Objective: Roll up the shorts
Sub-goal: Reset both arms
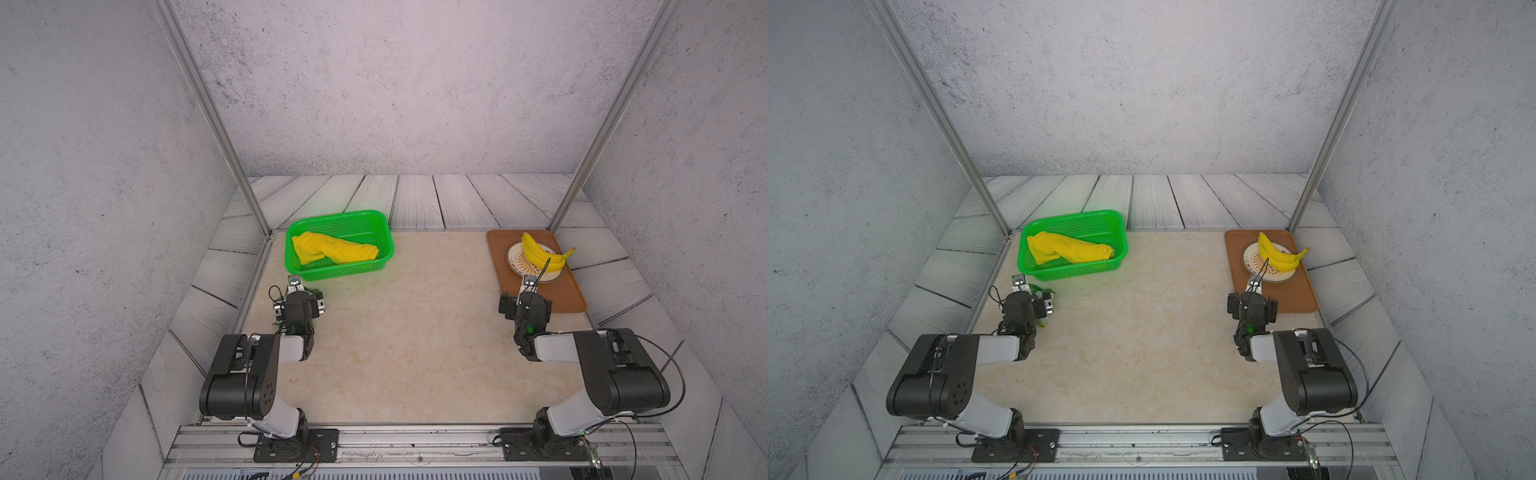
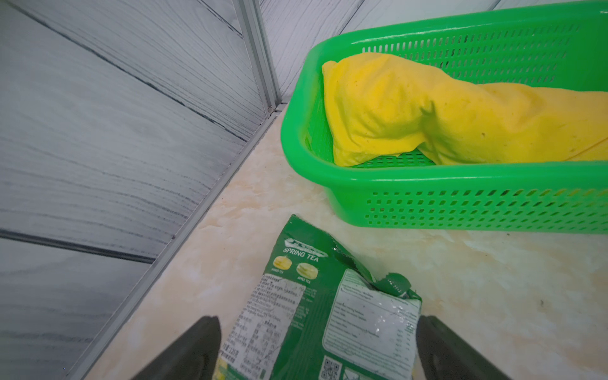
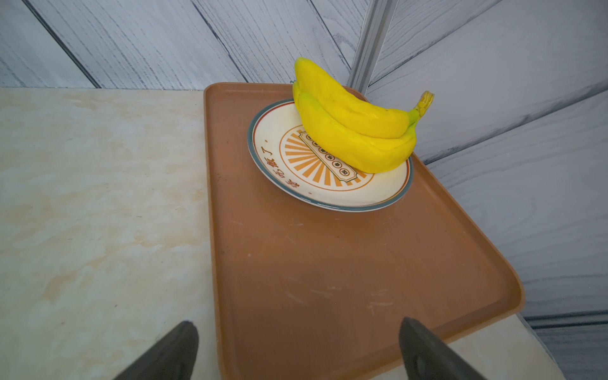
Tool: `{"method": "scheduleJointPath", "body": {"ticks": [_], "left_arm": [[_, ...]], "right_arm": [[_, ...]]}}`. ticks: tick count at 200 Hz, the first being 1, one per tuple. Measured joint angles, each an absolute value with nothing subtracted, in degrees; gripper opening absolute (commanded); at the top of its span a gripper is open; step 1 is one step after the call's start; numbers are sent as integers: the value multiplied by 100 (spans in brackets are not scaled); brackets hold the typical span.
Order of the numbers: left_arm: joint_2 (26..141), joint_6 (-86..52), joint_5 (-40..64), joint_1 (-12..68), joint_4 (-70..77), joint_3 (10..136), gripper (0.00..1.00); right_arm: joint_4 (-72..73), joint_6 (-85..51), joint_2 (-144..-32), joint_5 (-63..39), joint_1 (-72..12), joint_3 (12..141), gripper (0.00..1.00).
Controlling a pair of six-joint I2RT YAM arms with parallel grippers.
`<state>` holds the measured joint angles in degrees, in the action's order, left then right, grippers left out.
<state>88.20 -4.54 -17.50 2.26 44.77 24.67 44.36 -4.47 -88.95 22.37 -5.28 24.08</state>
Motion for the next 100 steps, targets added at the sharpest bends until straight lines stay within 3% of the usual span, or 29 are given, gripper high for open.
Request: {"method": "scheduleJointPath", "body": {"ticks": [100], "left_arm": [[8766,-530,-1791,215,4580,2397,98]], "right_arm": [[4436,-449,-8895,2237,-528,2408,99]]}}
